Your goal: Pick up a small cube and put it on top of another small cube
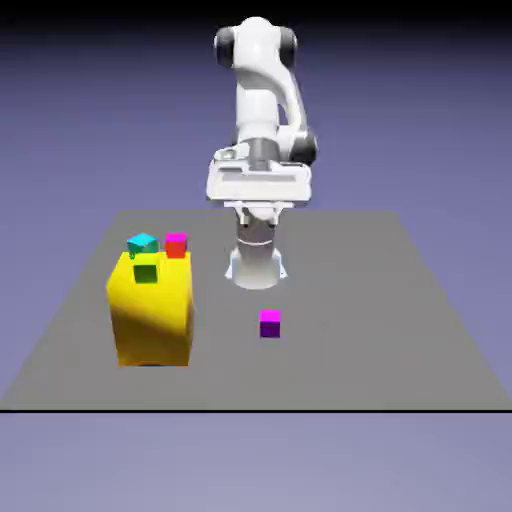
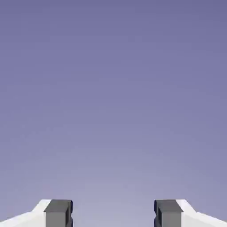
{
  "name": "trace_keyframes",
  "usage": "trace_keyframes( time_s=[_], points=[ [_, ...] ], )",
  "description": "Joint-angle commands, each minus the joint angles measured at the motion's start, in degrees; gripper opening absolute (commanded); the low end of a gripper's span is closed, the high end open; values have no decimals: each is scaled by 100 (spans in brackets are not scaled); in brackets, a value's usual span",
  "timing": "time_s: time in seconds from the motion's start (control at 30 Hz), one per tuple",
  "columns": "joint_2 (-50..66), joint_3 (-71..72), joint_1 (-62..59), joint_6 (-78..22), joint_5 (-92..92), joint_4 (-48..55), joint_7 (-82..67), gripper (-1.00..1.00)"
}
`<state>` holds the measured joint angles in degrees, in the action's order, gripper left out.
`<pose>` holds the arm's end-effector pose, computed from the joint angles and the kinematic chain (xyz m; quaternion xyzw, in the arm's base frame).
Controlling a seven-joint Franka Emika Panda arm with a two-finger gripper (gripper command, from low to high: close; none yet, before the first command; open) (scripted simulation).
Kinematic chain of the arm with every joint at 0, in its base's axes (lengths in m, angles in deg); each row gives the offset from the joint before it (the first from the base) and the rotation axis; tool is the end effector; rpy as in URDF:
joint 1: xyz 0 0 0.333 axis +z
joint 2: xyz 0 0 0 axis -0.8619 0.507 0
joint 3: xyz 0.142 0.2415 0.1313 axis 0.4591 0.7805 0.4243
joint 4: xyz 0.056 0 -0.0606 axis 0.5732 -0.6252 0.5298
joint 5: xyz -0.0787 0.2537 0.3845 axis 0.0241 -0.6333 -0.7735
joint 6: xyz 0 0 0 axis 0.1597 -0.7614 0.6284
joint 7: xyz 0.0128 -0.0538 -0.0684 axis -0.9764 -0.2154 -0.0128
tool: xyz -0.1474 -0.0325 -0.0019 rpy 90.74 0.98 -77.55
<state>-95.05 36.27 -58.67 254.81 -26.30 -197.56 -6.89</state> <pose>0.4790 0.0101 0.3395 -0.8757 0.3390 -0.3182 0.1303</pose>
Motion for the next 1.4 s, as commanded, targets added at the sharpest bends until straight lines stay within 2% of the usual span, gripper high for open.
trace_keyframes(
  time_s=[0.0,0.37,0.7,0.73,1.03,1.1,1.37],
  points=[
    [208,38,14,-179,-42,-67,62,0],
    [2349,435,163,-2017,-471,-752,698,0],
    [4100,416,201,-373,-482,-645,676,0],
    [4100,416,201,-373,-482,-645,676,-100],
    [2440,434,165,-1932,-472,-746,697,-100],
    [2349,435,163,-2017,-471,-752,698,-100],
    [1999,-1030,438,-3822,402,909,-1176,-100]
  ],
)
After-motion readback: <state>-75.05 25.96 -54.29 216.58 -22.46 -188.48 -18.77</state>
